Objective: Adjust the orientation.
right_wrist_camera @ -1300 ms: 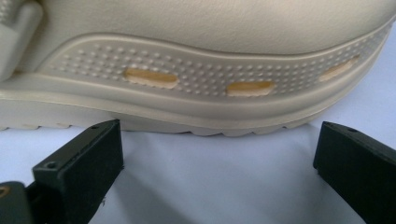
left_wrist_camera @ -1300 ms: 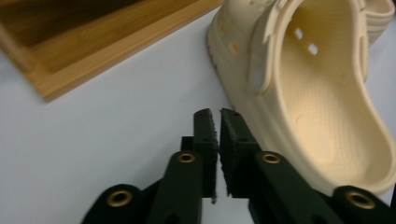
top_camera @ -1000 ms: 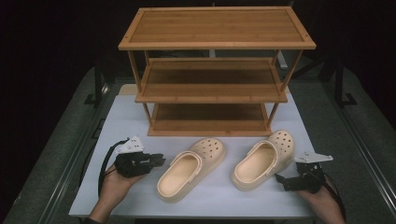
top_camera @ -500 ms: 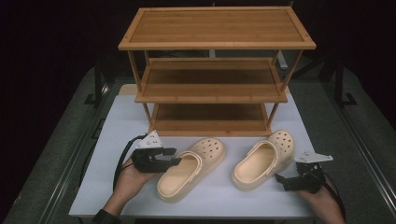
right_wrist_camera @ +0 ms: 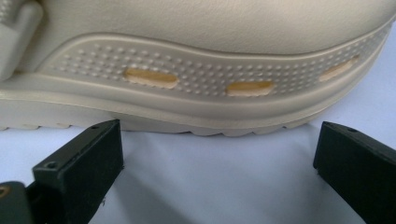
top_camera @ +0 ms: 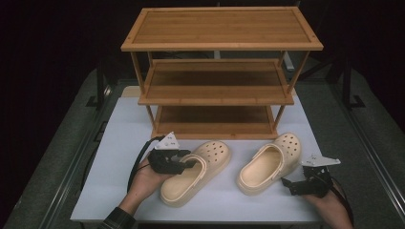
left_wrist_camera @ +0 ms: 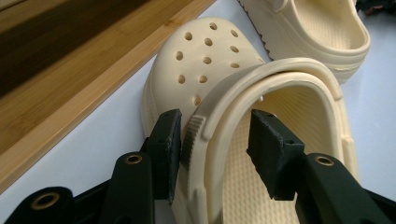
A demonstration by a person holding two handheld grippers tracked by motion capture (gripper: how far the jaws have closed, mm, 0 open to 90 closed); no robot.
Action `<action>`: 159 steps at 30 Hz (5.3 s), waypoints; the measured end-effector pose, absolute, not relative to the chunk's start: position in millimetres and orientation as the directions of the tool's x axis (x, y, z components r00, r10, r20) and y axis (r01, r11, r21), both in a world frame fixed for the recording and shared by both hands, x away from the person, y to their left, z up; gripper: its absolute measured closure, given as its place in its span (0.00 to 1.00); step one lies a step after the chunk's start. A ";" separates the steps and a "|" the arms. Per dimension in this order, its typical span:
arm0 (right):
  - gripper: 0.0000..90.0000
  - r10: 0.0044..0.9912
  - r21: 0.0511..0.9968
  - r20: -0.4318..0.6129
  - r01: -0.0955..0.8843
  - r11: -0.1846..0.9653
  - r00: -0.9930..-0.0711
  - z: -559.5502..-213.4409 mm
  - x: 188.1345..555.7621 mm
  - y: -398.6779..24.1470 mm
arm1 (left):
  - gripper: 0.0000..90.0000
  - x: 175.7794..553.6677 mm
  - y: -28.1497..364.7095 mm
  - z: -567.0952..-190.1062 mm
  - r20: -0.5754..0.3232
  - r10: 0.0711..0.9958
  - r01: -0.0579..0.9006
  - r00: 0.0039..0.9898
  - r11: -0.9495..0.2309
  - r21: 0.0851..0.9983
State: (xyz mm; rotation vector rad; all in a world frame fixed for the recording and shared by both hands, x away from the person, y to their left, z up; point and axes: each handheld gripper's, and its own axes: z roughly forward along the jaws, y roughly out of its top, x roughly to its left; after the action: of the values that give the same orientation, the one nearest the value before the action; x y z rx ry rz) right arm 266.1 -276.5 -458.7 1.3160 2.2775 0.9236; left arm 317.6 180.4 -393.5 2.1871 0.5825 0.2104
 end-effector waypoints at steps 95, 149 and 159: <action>0.01 0.862 0.688 0.022 0.633 0.354 -0.506 -458.6 266.2 -276.7 | 0.25 293.1 289.9 -371.8 -0.026 0.677 0.407 0.735 -0.411 0.816; 0.02 0.862 0.683 0.024 0.638 0.356 -0.506 -457.5 266.2 -276.8 | 0.00 277.2 368.0 -450.1 0.022 0.823 0.591 0.568 -0.426 0.684; 0.17 0.882 0.693 0.061 0.656 0.300 -0.468 -436.1 258.1 -300.4 | 0.00 277.0 367.6 -450.2 0.022 0.824 0.592 0.567 -0.426 0.685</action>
State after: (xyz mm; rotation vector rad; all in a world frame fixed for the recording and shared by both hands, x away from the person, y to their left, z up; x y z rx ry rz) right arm 258.1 -300.4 -436.1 1.3866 2.2423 0.9532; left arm 277.0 367.6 -450.2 2.1664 1.1269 0.4743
